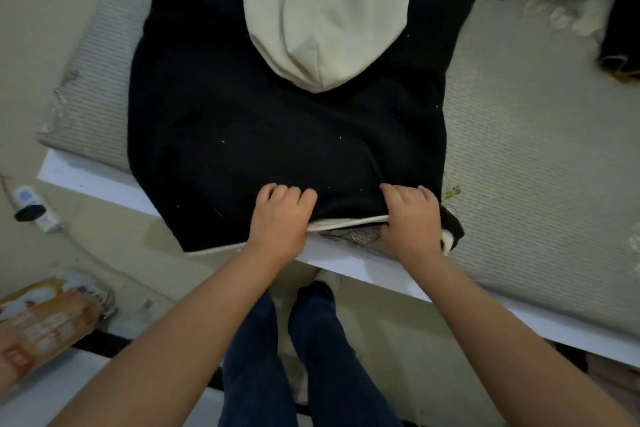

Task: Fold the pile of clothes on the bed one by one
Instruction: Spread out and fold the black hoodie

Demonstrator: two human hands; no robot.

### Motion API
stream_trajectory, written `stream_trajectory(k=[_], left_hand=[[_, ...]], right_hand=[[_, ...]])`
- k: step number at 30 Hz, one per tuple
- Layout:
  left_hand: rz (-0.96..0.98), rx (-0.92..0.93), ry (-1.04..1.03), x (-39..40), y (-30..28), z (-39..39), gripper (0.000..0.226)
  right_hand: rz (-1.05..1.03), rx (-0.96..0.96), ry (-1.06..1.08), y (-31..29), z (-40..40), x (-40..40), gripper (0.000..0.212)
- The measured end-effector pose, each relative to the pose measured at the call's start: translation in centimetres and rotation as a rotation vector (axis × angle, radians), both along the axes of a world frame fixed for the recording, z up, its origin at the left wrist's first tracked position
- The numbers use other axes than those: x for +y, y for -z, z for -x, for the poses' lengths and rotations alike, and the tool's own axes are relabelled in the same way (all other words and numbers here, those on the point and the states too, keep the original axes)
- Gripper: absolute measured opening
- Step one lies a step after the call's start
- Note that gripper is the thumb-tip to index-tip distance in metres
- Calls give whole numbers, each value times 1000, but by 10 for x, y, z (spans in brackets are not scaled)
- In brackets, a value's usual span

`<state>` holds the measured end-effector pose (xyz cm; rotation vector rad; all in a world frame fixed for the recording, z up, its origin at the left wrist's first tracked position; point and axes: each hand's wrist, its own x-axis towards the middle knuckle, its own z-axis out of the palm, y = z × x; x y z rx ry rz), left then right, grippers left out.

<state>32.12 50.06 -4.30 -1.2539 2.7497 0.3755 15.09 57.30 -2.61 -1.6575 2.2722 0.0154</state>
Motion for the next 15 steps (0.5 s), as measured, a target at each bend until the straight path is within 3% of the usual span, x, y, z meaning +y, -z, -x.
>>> stream_trajectory(k=[4,6,9,11,15], left_hand=[[138,108,-363,20,13,-39,81],[121,190,-547,22,17,-54,80],[-85,329,-767,23,18,-58,73],[-218,343,-803,23,18,-54,70],[-229,230,-643,8,26,-55,67]], right_hand=[[82,1,-102,-23,17,-9,69],[120,64,-172,-30,20,-4,67],[102,57,-226,-32,23,2,59],[102,22,-215,-30,22,3,58],[32,-22,-149,-21,18,8,62]])
